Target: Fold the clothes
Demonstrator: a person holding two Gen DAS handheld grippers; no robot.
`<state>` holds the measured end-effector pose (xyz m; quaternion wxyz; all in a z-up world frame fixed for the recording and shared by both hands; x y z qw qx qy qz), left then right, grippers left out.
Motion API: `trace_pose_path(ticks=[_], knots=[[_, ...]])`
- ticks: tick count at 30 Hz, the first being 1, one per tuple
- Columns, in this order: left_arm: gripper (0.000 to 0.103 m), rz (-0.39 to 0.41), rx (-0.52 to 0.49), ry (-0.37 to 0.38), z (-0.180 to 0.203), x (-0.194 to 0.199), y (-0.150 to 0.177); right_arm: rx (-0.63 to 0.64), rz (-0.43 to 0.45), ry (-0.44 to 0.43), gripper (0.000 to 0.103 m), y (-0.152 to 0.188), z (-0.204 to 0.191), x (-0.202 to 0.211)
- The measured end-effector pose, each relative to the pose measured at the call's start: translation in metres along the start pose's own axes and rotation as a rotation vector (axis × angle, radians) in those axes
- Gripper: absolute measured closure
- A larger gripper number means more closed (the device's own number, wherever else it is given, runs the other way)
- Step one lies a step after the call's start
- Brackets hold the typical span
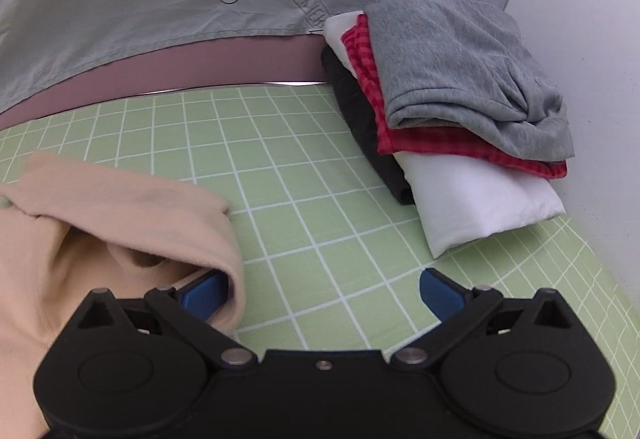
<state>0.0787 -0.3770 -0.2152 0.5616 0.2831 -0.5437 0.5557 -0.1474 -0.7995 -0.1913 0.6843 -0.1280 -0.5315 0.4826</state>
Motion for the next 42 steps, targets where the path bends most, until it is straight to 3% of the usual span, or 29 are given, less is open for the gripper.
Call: trace_pose_path(ticks=[3, 7, 12, 14, 16, 21, 26, 30, 31, 33, 35, 36, 38, 40, 42], knots=[[0.000, -0.002, 0.002, -0.001, 0.001, 0.001, 0.001, 0.077, 0.036, -0.051, 0.000, -0.002, -0.029, 0.009], [0.000, -0.002, 0.005, -0.002, 0.002, 0.000, 0.000, 0.096, 0.085, -0.058, 0.000, -0.019, -0.047, 0.013], [0.000, -0.001, 0.005, -0.001, 0.001, 0.000, -0.002, -0.123, 0.055, 0.029, 0.000, -0.034, -0.002, 0.002], [0.000, -0.001, 0.003, -0.001, 0.001, 0.000, -0.003, -0.211, 0.005, 0.096, 0.000, -0.026, 0.029, -0.008], [0.000, 0.001, 0.003, -0.001, 0.001, 0.000, -0.003, -0.216, -0.062, 0.140, 0.000, -0.007, 0.049, -0.017], [0.000, -0.004, 0.007, -0.002, 0.001, -0.002, -0.002, -0.133, -0.108, 0.133, 0.000, 0.031, 0.053, -0.011], [0.000, -0.009, 0.010, -0.003, 0.001, -0.004, -0.004, 0.014, 0.002, 0.032, 0.000, 0.015, 0.009, 0.010], [0.000, -0.006, 0.016, -0.005, 0.003, -0.005, -0.012, 0.148, 0.099, 0.001, 0.001, -0.007, -0.031, 0.013], [0.000, -0.005, 0.016, -0.005, 0.003, -0.005, -0.013, 0.182, 0.120, 0.001, 0.005, -0.012, -0.040, 0.012], [0.000, -0.004, 0.017, -0.005, 0.002, -0.006, -0.014, 0.160, 0.123, -0.012, 0.023, -0.015, -0.036, 0.012], [0.000, -0.004, 0.017, -0.005, 0.002, -0.006, -0.014, 0.128, 0.123, -0.026, 0.056, -0.017, -0.030, 0.012], [0.000, -0.005, 0.017, -0.005, 0.002, -0.007, -0.014, 0.112, 0.122, -0.033, 0.064, -0.018, -0.027, 0.012], [0.000, -0.006, 0.017, -0.005, 0.002, -0.007, -0.014, 0.081, 0.122, -0.047, 0.094, -0.021, -0.022, 0.012], [0.000, -0.006, 0.017, -0.005, 0.001, -0.007, -0.016, 0.009, 0.109, -0.052, 0.098, -0.021, -0.007, 0.010], [0.000, -0.006, 0.017, -0.005, 0.001, -0.008, -0.017, -0.162, 0.045, -0.034, 0.099, -0.010, 0.028, 0.005]])
Point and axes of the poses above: each gripper's, at about its wrist camera, not at the fingertips, and x roughly against the way its jaws point, z to its right, y to its underside, the point moved 9 cm from there along -x, roughly the way its jaws point, and after that the axes turned 15 degrees about y, right-handed, at the moved point
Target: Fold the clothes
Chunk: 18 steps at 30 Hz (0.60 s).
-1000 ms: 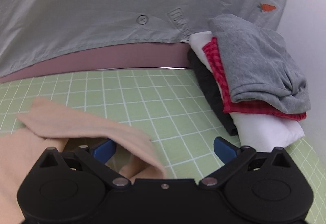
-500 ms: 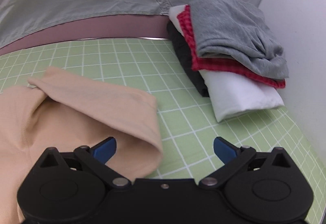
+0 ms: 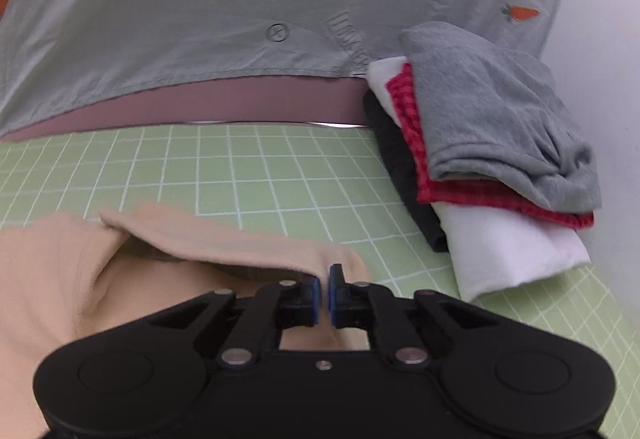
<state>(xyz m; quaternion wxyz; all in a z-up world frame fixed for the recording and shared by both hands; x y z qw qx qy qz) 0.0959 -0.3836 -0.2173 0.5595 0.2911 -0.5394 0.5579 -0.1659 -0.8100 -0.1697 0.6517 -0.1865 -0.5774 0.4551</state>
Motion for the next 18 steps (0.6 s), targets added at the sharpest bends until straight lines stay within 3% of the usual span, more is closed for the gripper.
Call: trace_pose_path(ticks=[4, 6, 7, 8, 12, 16, 18], knots=[[0.000, 0.001, 0.000, 0.000, -0.002, -0.001, -0.001, 0.025, -0.017, 0.027, 0.097, 0.012, 0.012, 0.002], [0.000, 0.000, 0.000, 0.000, -0.002, -0.001, -0.001, 0.047, -0.023, 0.039, 0.084, 0.018, 0.017, 0.004], [0.000, -0.001, 0.001, 0.000, -0.003, -0.001, -0.001, 0.058, -0.026, 0.046, 0.065, 0.021, 0.019, 0.004], [0.000, -0.002, 0.002, 0.000, -0.003, -0.001, -0.001, 0.069, -0.029, 0.052, 0.058, 0.024, 0.021, 0.005], [0.000, -0.005, 0.006, -0.001, -0.003, -0.001, -0.003, 0.113, -0.040, 0.077, 0.056, 0.036, 0.030, 0.008], [0.000, -0.002, 0.013, -0.004, -0.001, -0.004, -0.009, 0.157, -0.051, 0.102, 0.047, 0.048, 0.039, 0.011], [0.000, 0.001, 0.016, -0.005, -0.001, -0.004, -0.007, 0.219, -0.026, 0.077, 0.046, 0.046, 0.024, 0.013]])
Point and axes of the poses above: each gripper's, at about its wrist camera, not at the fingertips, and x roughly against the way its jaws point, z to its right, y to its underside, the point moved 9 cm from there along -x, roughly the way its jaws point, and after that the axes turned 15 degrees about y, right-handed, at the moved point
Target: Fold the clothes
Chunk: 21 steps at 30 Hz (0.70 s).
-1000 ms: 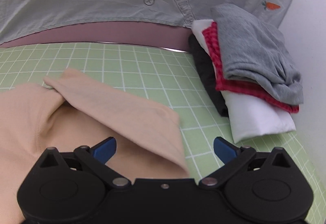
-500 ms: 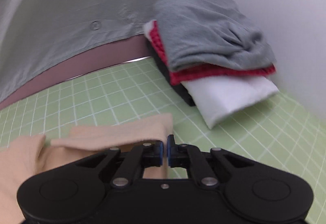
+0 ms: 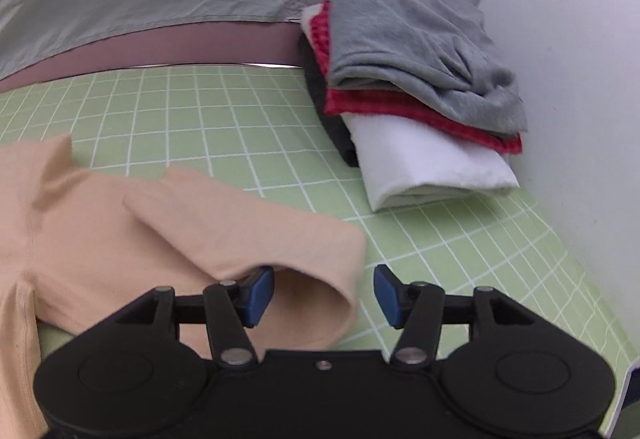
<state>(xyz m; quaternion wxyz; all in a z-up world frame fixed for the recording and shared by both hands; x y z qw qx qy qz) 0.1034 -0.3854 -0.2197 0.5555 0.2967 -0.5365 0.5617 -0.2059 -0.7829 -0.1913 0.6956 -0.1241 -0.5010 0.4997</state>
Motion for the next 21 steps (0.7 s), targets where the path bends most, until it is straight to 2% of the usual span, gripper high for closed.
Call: trace_pose_path(ticks=[2, 8, 11, 16, 18, 19, 20, 21], knots=[[0.000, 0.002, 0.002, -0.001, -0.001, 0.005, 0.011, 0.051, 0.022, -0.023, 0.040, -0.004, -0.014, 0.001], [0.000, 0.000, 0.003, -0.001, -0.001, 0.006, 0.018, 0.182, 0.097, -0.083, 0.037, -0.018, -0.044, 0.004], [0.000, 0.001, 0.003, -0.001, -0.002, 0.007, 0.019, 0.198, 0.110, -0.107, 0.032, -0.021, -0.054, 0.005], [0.000, 0.001, 0.005, -0.002, -0.004, 0.009, 0.024, 0.221, 0.128, -0.147, 0.033, -0.026, -0.070, 0.007], [0.000, 0.000, 0.006, -0.002, -0.003, 0.008, 0.024, 0.230, 0.136, -0.163, 0.036, -0.028, -0.076, 0.008], [0.000, -0.001, 0.006, -0.002, -0.003, 0.008, 0.024, 0.234, 0.139, -0.171, 0.044, -0.029, -0.079, 0.008], [0.000, -0.001, 0.005, -0.002, -0.003, 0.007, 0.023, 0.239, 0.143, -0.179, 0.063, -0.030, -0.082, 0.009], [0.000, -0.001, 0.006, -0.002, -0.003, 0.007, 0.023, 0.243, 0.147, -0.187, 0.076, -0.031, -0.085, 0.009]])
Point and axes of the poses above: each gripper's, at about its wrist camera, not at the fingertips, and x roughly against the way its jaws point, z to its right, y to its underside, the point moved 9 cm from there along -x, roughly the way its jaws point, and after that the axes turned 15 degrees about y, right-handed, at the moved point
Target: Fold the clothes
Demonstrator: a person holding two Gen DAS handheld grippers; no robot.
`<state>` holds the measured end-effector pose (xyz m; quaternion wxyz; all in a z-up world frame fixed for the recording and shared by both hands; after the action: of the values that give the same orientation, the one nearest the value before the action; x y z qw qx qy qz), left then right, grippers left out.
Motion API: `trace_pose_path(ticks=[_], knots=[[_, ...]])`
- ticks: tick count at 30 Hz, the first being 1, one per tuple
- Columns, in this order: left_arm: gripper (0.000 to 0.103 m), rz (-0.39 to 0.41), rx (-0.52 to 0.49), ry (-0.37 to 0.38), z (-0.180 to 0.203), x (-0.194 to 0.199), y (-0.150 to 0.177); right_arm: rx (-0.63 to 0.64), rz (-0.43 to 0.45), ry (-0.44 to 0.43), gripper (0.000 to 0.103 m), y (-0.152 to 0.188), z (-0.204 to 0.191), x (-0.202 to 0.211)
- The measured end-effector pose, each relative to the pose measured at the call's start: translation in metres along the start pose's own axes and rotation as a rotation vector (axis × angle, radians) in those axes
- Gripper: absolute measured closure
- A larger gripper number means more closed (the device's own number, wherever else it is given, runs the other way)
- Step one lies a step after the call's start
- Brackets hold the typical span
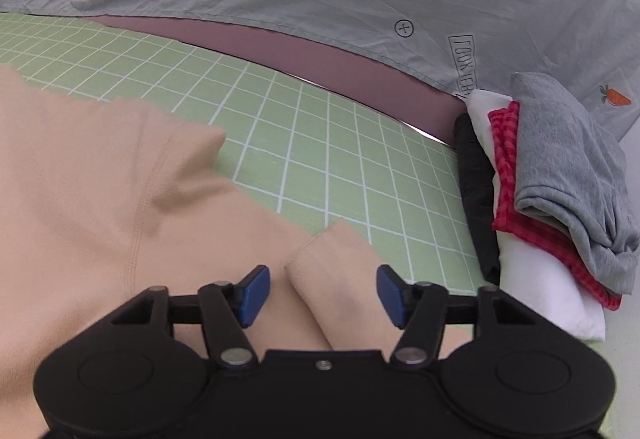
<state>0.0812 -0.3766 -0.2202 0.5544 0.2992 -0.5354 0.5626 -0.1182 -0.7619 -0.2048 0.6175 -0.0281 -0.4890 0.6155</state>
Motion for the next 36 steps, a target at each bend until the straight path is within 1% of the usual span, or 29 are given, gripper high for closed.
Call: trace_pose_path(ticks=[1, 2, 4, 7, 10, 12, 18, 19, 22, 23, 25, 26, 27, 28, 29, 30, 32, 33, 34, 35, 36], knots=[[0.000, 0.000, 0.001, 0.000, 0.000, -0.001, -0.001, 0.004, 0.004, -0.008, 0.097, -0.002, -0.003, 0.000], [0.000, 0.000, 0.001, 0.000, 0.000, -0.001, -0.001, 0.009, 0.008, -0.016, 0.099, -0.003, -0.006, -0.001], [0.000, 0.000, 0.002, 0.000, 0.000, -0.001, -0.003, -0.080, 0.005, 0.011, 0.100, -0.002, 0.013, 0.001], [0.000, 0.000, 0.002, -0.001, 0.001, -0.003, -0.004, -0.248, -0.035, 0.116, 0.100, 0.013, 0.062, 0.003], [0.000, -0.002, 0.000, 0.000, 0.000, -0.007, -0.008, -0.395, -0.123, 0.234, 0.100, 0.050, 0.117, 0.000], [0.000, -0.003, 0.000, 0.000, 0.000, -0.007, -0.009, -0.470, -0.198, 0.316, 0.100, 0.084, 0.150, -0.004], [0.000, 0.000, 0.011, -0.004, -0.001, -0.001, -0.003, -0.578, -0.356, 0.472, 0.100, 0.171, 0.209, 0.000], [0.000, 0.002, 0.014, -0.005, -0.002, 0.000, -0.001, -0.591, -0.372, 0.489, 0.100, 0.180, 0.215, 0.001], [0.000, 0.004, 0.018, -0.005, -0.002, 0.000, 0.003, -0.624, -0.413, 0.495, 0.101, 0.201, 0.221, 0.001], [0.000, 0.003, 0.020, -0.005, -0.002, 0.000, 0.004, -0.625, -0.424, 0.488, 0.100, 0.204, 0.219, -0.001], [0.000, 0.002, 0.030, 0.002, -0.003, 0.002, 0.006, -0.590, -0.418, 0.486, 0.100, 0.201, 0.215, -0.002], [0.000, 0.002, 0.036, 0.007, -0.003, 0.004, 0.008, -0.582, -0.408, 0.480, 0.098, 0.196, 0.213, -0.001], [0.000, 0.010, 0.041, 0.014, -0.003, 0.007, 0.009, -0.577, -0.397, 0.474, 0.093, 0.191, 0.211, -0.001], [0.000, 0.029, 0.043, 0.025, -0.004, 0.014, 0.010, -0.572, -0.386, 0.467, 0.083, 0.186, 0.209, 0.000], [0.000, 0.049, 0.044, 0.035, -0.005, 0.021, 0.012, -0.567, -0.367, 0.461, 0.068, 0.180, 0.207, 0.003], [0.000, 0.070, 0.042, 0.041, -0.008, 0.029, 0.014, -0.559, -0.345, 0.462, 0.062, 0.172, 0.204, 0.008], [0.000, 0.111, 0.043, 0.049, -0.017, 0.045, 0.015, -0.539, -0.302, 0.439, 0.040, 0.156, 0.194, 0.018], [0.000, 0.128, 0.049, 0.049, -0.023, 0.053, 0.015, -0.533, -0.280, 0.403, 0.034, 0.147, 0.186, 0.024], [0.000, 0.144, 0.058, 0.049, -0.032, 0.059, 0.011, -0.529, -0.259, 0.364, 0.020, 0.139, 0.177, 0.029], [0.000, 0.155, 0.072, 0.045, -0.044, 0.063, 0.006, -0.524, -0.243, 0.324, 0.010, 0.131, 0.166, 0.035], [0.000, 0.163, 0.086, 0.037, -0.056, 0.067, 0.005, -0.520, -0.228, 0.284, 0.007, 0.123, 0.154, 0.042]])
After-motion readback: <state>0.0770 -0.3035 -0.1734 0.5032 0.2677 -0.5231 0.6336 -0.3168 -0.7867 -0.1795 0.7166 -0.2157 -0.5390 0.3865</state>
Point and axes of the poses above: each gripper's, at about its wrist camera, not at the fingertips, and x roughly against the way its jaws point, z to its right, y to its underside, the point moved 9 cm from there along -x, roughly the way its jaws point, and after that the axes turned 15 degrees about y, right-handed, at the moved point
